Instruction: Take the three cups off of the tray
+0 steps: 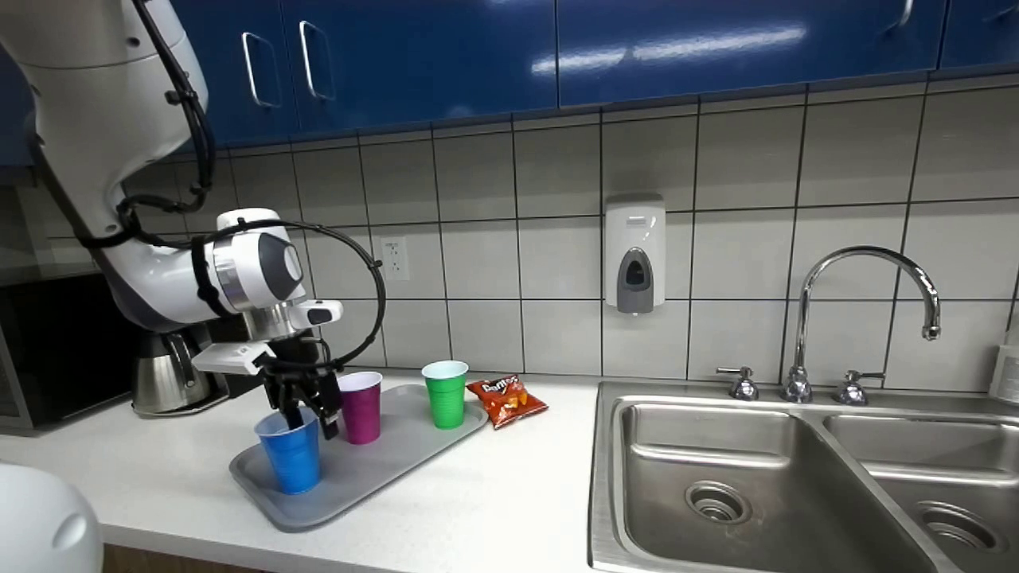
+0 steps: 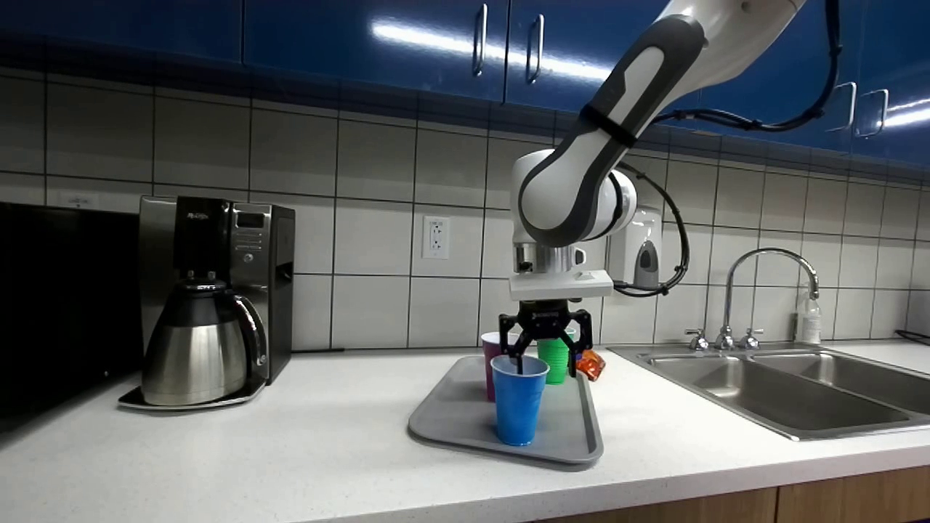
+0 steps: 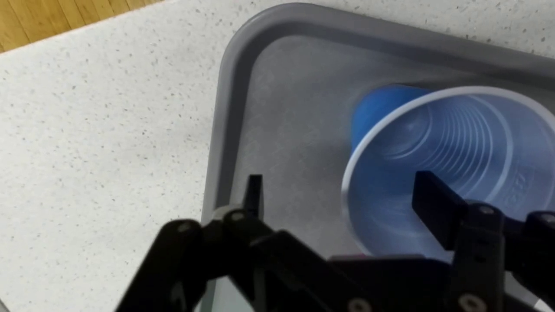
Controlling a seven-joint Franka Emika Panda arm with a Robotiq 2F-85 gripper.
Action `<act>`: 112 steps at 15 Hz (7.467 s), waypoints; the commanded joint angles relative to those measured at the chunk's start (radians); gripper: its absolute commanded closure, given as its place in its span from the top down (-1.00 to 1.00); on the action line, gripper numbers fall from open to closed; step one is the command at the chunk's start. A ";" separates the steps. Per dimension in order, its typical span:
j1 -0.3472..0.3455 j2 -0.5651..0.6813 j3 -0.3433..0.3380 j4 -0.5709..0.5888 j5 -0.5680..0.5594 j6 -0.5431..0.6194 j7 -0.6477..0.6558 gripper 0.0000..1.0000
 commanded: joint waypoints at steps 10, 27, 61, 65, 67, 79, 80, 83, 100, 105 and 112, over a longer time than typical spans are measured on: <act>0.038 0.021 -0.024 0.025 -0.005 0.002 0.028 -1.00; 0.038 -0.090 -0.024 0.006 -0.006 0.045 0.022 -0.97; -0.257 -0.296 -0.180 -0.285 0.074 0.225 -0.211 -0.97; -0.274 -0.278 -0.195 -0.296 0.110 0.239 -0.230 -0.97; -0.280 -0.269 -0.200 -0.301 0.132 0.239 -0.235 -0.97; -0.284 -0.216 -0.223 -0.310 0.200 0.219 -0.232 -0.97; -0.284 -0.212 -0.225 -0.310 0.198 0.219 -0.229 -0.97; -0.282 -0.202 -0.230 -0.310 0.199 0.217 -0.231 -0.75; -0.288 -0.318 -0.223 -0.336 0.182 0.224 -0.234 1.00; -0.292 -0.356 -0.207 -0.327 0.182 0.215 -0.234 1.00; -0.294 -0.333 -0.201 -0.284 0.187 0.212 -0.256 1.00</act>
